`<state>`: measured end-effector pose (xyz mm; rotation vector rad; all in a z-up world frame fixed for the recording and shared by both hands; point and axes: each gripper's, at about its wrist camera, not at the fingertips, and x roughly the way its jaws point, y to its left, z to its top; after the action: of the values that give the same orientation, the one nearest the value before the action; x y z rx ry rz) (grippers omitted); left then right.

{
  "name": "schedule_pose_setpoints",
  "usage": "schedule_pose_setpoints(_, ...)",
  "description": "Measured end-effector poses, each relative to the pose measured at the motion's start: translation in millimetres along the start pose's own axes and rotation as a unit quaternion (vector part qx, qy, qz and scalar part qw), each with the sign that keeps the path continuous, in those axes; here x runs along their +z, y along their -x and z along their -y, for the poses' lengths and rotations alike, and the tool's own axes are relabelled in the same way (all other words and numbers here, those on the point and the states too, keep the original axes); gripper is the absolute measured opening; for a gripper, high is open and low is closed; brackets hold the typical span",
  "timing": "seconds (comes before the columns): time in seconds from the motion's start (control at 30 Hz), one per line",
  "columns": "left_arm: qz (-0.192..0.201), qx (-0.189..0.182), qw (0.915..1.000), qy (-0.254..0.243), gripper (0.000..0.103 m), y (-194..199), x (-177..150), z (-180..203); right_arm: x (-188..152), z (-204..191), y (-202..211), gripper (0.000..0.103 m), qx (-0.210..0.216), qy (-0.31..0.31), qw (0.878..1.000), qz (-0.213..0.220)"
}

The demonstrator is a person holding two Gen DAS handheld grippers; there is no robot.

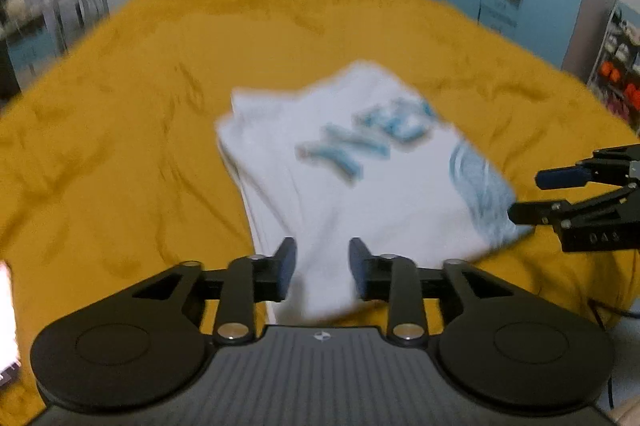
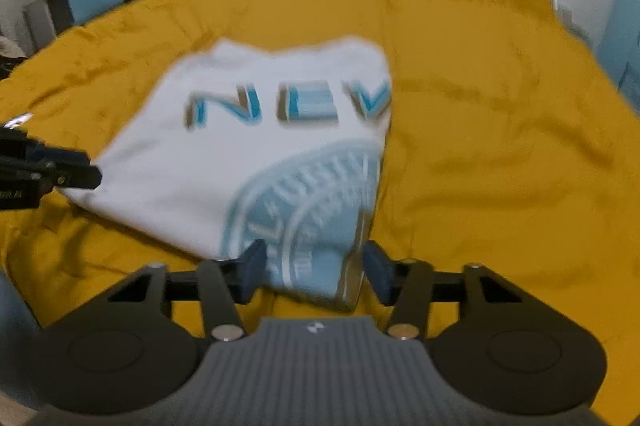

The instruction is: Fold small clothes

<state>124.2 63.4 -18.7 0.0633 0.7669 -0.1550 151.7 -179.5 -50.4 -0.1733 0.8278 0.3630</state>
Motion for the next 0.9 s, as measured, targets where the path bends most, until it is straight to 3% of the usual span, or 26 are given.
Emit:
schedule_pose_setpoints(0.07, 0.045, 0.020, 0.9988, -0.006, 0.066, 18, 11, 3, 9, -4, 19, 0.060, -0.009, 0.012, 0.999, 0.034)
schedule_pose_setpoints(0.17, 0.114, 0.055, 0.9919, -0.015, 0.090, 43, 24, 11, 23, -10, 46, 0.073, -0.012, 0.024, 0.996, 0.084)
schedule_pose_setpoints(0.23, 0.159, 0.079, 0.9838, -0.025, 0.092, 55, 31, 17, 29, -15, 63, 0.081, -0.021, 0.037, 0.993, 0.113)
schedule_pose_setpoints(0.33, 0.203, 0.113, 0.9725, -0.020, 0.102, 70, 36, 25, 36, -21, 87, 0.081, -0.037, 0.036, 0.986, 0.159)
schedule_pose_setpoints(0.5, 0.265, 0.137, 0.9544, 0.015, 0.103, 91, 27, 38, 30, -24, 116, 0.082, -0.061, -0.017, 0.974, 0.219)
schedule_pose_setpoints(0.63, 0.269, 0.138, 0.9523, 0.042, 0.103, 98, 13, 44, 9, -31, 131, 0.082, -0.098, -0.071, 0.964, 0.239)
schedule_pose_setpoints(0.9, 0.210, 0.129, 0.9651, 0.089, 0.103, 97, -15, 36, -34, -48, 133, 0.082, -0.092, -0.078, 0.971, 0.206)
